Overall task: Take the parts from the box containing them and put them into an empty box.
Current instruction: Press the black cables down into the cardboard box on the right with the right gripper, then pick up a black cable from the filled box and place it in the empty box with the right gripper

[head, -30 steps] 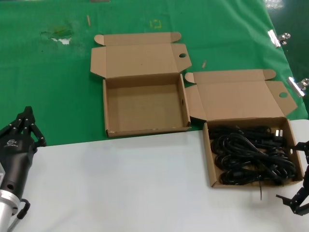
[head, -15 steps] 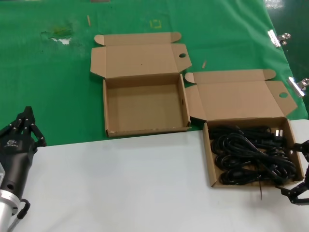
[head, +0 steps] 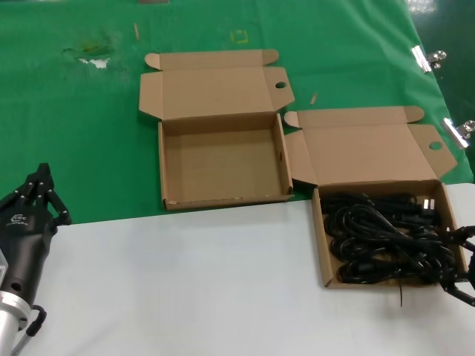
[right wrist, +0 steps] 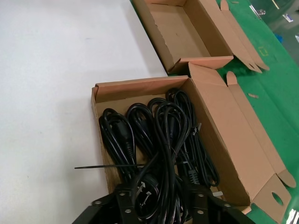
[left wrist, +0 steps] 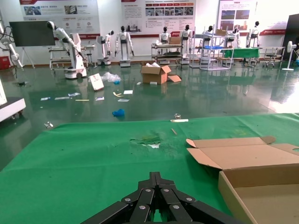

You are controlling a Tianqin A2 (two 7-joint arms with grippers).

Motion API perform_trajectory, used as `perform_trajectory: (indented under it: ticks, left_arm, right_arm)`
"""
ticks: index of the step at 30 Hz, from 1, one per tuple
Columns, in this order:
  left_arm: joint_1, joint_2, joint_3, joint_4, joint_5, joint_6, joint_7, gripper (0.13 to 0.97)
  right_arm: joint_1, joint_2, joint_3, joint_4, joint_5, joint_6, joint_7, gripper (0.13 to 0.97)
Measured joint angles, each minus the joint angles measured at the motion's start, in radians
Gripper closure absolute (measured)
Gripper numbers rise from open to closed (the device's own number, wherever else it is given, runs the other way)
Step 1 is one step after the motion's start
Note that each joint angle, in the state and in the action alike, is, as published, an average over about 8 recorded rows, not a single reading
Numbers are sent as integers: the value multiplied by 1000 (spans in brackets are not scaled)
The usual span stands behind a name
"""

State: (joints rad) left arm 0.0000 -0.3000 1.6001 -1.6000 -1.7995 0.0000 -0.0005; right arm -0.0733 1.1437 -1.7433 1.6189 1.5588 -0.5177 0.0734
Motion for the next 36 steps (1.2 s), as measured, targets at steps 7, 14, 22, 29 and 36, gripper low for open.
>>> perform_trajectory:
  ticks: [7, 14, 22, 29, 36]
  left_arm:
    - [0, 0, 0, 0, 0, 0, 0, 957]
    - [0, 0, 0, 0, 0, 0, 0, 957]
    - [0, 0, 0, 0, 0, 0, 0, 957]
    - [0, 0, 0, 0, 0, 0, 0, 957]
    - [0, 0, 0, 0, 0, 0, 0, 957]
  right_arm:
    - [6, -13, 8, 0, -16, -10, 3, 727]
    - [14, -27, 13, -3, -28, -19, 0, 852]
    - [22, -39, 21, -3, -36, -26, -7, 913]
    - [13, -27, 50, 18, -21, -30, -42, 928]
    - [5, -8, 96, 52, 11, -33, -115, 928]
